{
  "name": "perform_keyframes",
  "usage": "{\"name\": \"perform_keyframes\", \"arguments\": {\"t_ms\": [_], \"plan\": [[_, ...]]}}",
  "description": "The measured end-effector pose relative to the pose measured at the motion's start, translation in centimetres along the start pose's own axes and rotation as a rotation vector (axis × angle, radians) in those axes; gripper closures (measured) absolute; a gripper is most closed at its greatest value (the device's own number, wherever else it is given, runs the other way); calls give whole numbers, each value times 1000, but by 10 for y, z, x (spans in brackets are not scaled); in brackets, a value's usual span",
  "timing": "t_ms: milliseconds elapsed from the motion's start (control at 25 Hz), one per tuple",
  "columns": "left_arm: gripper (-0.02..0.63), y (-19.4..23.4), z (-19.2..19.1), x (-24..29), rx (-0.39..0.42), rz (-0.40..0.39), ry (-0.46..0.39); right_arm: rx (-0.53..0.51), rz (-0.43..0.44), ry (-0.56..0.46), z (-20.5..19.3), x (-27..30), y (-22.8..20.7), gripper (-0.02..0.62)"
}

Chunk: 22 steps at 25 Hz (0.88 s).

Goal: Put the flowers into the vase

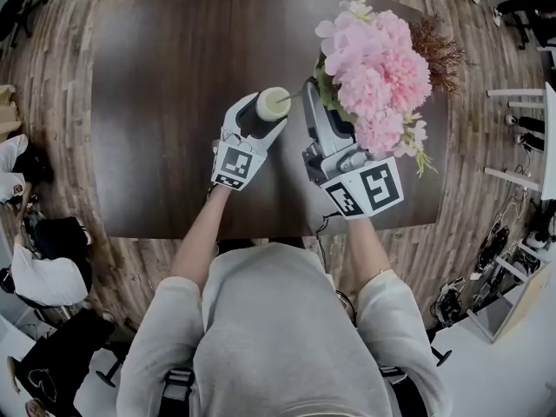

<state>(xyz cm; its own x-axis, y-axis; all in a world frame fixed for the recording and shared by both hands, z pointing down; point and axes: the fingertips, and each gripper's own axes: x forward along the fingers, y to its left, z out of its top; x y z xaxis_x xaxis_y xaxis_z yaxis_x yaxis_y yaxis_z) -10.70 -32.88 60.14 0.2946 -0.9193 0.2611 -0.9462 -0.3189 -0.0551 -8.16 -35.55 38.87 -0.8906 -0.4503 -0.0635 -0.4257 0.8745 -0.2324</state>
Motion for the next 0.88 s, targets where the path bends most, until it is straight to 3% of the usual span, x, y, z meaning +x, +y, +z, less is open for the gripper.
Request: {"name": "perform_keyframes", "arguments": {"t_ms": [440, 680, 880], "plan": [[299, 1, -1, -4, -11, -2, -12, -56, -23, 183, -86, 2, 10, 549], [299, 6, 0, -1, -13, -2, -11, -146, -20, 283, -122, 4, 15, 377], [299, 4, 7, 7, -14, -1, -8, -205, -25, 329, -134, 6, 12, 297]]}}
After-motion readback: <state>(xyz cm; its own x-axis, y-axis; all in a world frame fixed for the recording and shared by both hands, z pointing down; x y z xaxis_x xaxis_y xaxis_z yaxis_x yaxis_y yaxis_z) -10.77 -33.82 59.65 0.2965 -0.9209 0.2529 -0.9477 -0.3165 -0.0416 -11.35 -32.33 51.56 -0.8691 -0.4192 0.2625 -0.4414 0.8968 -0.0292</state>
